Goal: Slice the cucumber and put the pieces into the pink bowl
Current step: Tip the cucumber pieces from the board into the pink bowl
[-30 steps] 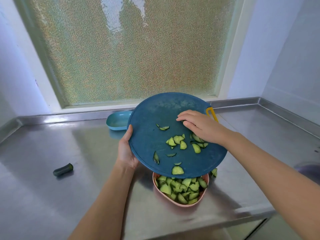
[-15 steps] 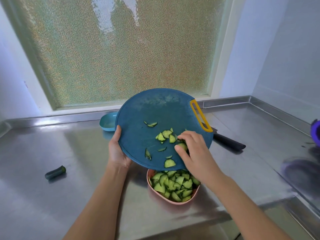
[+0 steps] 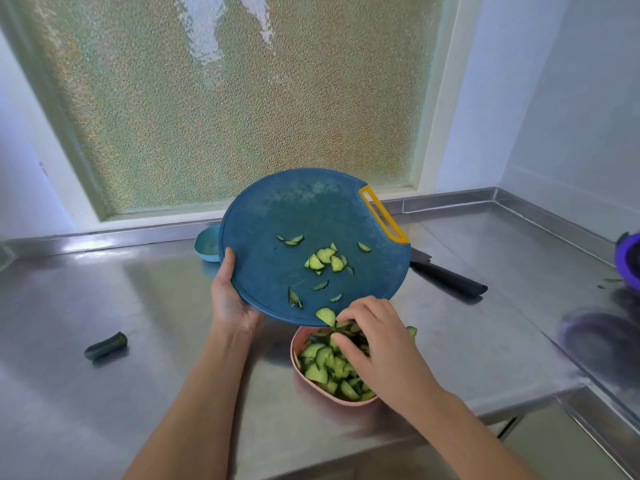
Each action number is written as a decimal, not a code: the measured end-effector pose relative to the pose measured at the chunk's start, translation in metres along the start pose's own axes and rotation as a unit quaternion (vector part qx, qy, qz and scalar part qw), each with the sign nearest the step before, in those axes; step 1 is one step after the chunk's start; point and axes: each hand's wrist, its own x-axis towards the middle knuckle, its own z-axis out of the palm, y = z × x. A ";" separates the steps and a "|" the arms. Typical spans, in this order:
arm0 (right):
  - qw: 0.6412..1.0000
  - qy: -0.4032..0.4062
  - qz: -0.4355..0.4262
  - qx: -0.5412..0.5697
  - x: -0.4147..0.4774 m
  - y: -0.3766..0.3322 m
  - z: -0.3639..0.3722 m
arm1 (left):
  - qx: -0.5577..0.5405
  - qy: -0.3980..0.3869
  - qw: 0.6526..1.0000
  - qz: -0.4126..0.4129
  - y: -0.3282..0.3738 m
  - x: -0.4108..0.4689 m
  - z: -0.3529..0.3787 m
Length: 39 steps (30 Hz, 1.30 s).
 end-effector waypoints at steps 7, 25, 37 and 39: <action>0.999 0.032 -0.005 0.036 0.058 0.011 -0.024 | 0.012 -0.024 0.999 -0.020 0.002 -0.005 0.004; 0.992 -0.033 -0.112 -0.039 0.043 -0.015 0.019 | 0.041 -0.008 0.998 -0.036 0.004 -0.009 0.011; 0.997 -0.050 -0.061 0.022 0.093 -0.010 -0.022 | 0.039 -0.023 0.998 -0.045 0.004 -0.010 0.011; 0.996 -0.080 -0.039 0.004 0.118 -0.004 -0.026 | 0.040 -0.026 0.998 -0.048 0.004 -0.010 0.012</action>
